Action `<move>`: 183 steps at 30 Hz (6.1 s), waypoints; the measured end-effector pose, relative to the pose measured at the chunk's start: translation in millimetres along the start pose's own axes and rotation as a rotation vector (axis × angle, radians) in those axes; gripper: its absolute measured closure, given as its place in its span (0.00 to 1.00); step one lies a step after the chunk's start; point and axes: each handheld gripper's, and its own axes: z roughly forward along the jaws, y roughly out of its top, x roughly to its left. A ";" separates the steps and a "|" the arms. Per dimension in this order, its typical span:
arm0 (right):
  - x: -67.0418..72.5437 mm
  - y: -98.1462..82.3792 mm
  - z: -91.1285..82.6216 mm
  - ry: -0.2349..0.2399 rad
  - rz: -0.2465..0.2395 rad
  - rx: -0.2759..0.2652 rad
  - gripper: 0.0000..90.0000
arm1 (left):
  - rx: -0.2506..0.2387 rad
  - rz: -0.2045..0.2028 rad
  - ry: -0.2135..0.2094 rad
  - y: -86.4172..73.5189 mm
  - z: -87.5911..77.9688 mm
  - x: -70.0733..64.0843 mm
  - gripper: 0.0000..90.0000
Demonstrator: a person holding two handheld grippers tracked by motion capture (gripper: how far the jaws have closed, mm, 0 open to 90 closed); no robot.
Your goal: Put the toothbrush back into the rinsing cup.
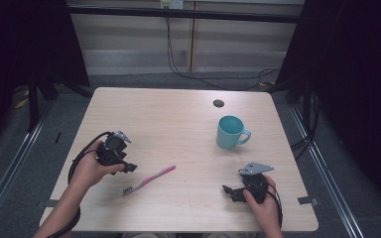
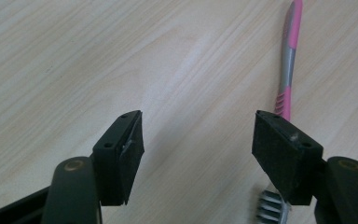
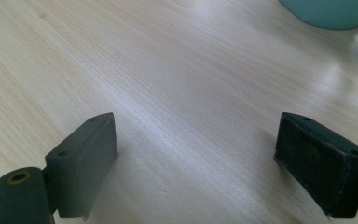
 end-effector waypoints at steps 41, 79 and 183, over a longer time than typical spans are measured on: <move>0.1 0.0 0.0 0.003 -0.004 -0.001 0.14 | 0.177 0.081 -0.091 20.0 28.2 -31.5 0.50; 0.1 0.0 0.0 0.005 -0.006 -0.001 0.14 | 0.305 0.181 -0.051 30.9 48.1 -48.9 0.69; 42.5 118.9 10.2 0.103 -0.458 0.078 0.34 | 0.319 0.330 -0.118 116.6 24.4 -93.5 0.90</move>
